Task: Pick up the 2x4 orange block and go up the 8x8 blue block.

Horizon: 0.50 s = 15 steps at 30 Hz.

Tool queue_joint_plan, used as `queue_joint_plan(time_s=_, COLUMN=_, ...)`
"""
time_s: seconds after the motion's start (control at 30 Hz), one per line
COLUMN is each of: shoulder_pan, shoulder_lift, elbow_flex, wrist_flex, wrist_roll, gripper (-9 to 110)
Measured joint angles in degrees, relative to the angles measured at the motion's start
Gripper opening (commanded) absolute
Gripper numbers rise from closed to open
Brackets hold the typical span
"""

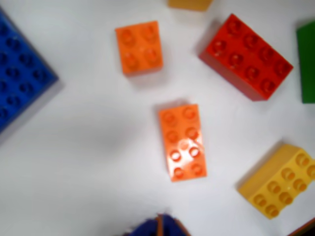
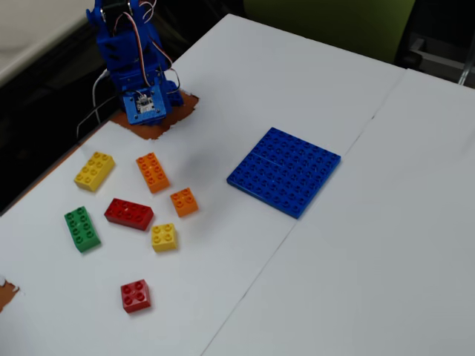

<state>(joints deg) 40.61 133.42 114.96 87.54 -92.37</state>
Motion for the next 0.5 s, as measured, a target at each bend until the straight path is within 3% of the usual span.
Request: queue_joint_plan(time_s=0.5, shoulder_pan=9.7, shoulder_lift=-14.5, elbow_flex=0.0, wrist_flex=-12.2, wrist_roll=-14.8, gripper=14)
